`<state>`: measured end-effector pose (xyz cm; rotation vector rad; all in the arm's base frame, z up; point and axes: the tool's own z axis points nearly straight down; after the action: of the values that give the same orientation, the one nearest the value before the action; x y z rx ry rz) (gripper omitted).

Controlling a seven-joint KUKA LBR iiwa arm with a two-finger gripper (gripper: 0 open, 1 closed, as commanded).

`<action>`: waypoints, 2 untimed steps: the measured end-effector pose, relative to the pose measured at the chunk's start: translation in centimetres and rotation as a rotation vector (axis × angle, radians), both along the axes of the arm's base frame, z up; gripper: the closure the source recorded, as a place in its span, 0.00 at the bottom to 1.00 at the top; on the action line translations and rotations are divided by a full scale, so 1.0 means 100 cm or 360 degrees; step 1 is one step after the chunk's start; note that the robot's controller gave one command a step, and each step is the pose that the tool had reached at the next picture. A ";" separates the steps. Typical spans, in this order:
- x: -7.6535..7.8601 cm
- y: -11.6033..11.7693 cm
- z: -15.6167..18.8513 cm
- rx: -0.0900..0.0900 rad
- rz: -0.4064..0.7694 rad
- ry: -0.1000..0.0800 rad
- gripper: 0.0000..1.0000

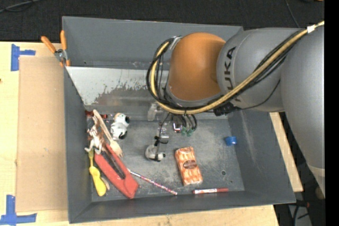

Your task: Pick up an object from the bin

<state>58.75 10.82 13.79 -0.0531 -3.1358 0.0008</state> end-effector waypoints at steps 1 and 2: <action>-0.009 -0.026 0.010 0.0000 0.0255 0.0005 0.00; -0.017 -0.051 0.001 0.0002 0.0293 0.0006 0.00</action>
Offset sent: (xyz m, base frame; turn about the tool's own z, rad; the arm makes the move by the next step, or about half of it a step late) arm -0.0211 -0.0624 -0.0026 -0.1352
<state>57.02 5.69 13.89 0.2350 -3.1234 0.0001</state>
